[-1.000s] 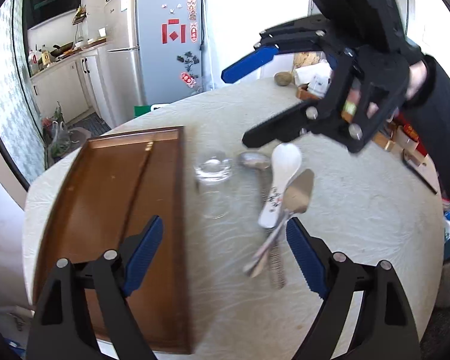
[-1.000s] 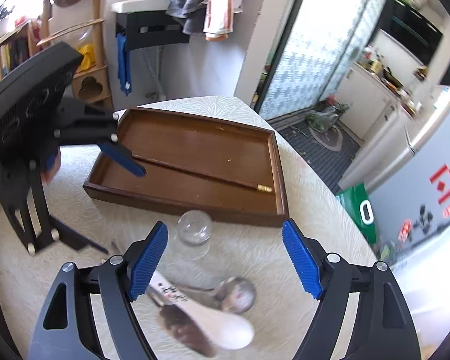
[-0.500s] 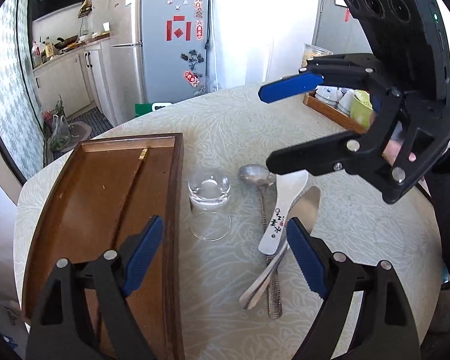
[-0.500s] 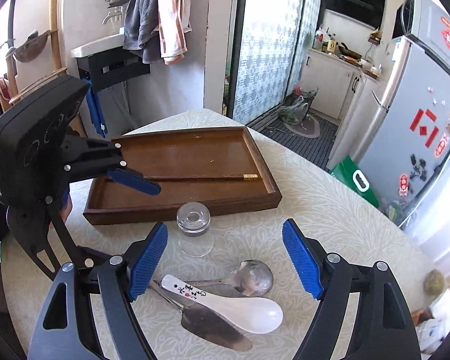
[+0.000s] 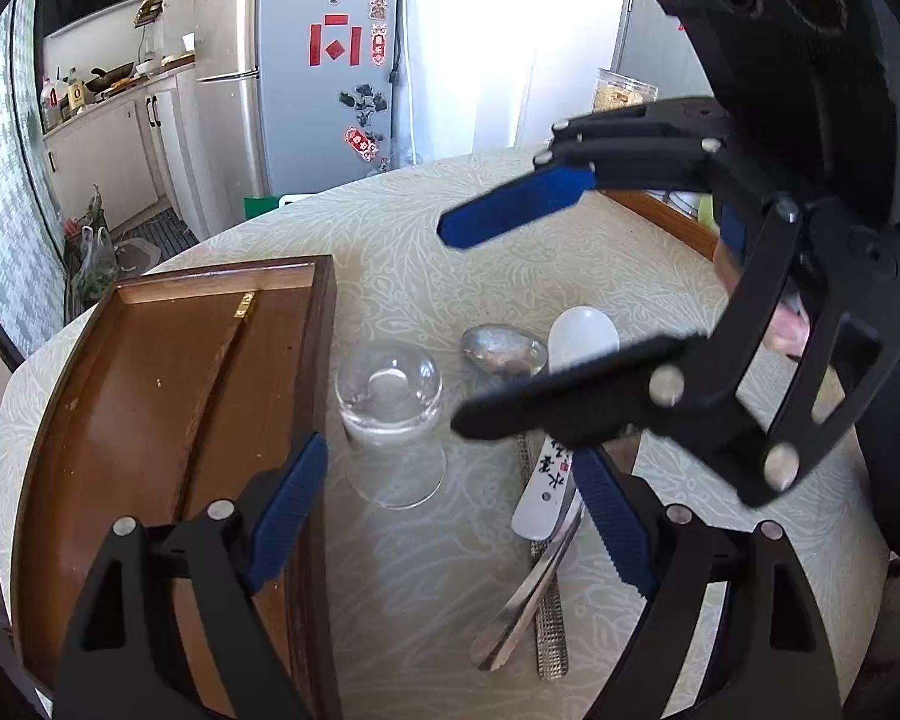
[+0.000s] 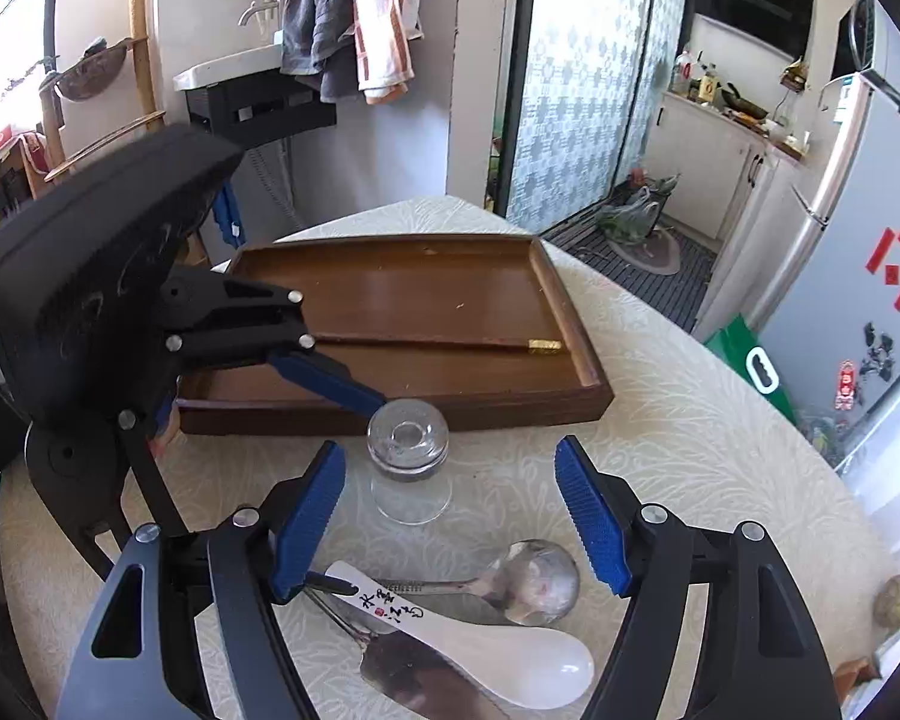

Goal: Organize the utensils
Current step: 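Move the left tool to the clear glass and close around it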

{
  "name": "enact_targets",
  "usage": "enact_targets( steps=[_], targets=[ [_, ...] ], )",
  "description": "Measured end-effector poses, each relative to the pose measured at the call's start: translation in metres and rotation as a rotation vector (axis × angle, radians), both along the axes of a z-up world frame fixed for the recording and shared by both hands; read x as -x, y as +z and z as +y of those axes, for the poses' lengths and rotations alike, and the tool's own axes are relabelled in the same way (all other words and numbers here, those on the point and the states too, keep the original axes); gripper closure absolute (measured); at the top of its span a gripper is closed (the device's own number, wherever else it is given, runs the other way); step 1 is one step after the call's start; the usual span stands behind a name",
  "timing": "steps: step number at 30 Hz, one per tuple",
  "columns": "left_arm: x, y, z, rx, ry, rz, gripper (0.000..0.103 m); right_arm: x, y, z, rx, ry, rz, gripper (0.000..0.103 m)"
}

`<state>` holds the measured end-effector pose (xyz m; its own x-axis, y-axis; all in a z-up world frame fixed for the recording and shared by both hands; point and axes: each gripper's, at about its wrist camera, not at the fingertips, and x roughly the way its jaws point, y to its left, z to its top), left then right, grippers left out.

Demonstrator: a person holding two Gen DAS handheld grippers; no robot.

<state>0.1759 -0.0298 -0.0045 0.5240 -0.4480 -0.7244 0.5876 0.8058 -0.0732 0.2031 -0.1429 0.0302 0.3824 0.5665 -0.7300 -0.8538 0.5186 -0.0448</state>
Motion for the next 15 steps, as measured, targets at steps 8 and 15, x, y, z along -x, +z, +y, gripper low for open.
enact_targets(
  steps=[8,15],
  targets=[
    [-0.01,-0.013,-0.005,-0.016,-0.007,0.017,0.017,-0.005,-0.013,0.006,-0.005,0.003,0.052,0.039],
    [-0.014,-0.015,0.001,0.019,0.018,0.036,0.02,-0.007,-0.018,0.013,-0.023,0.019,0.085,0.049]
  ],
)
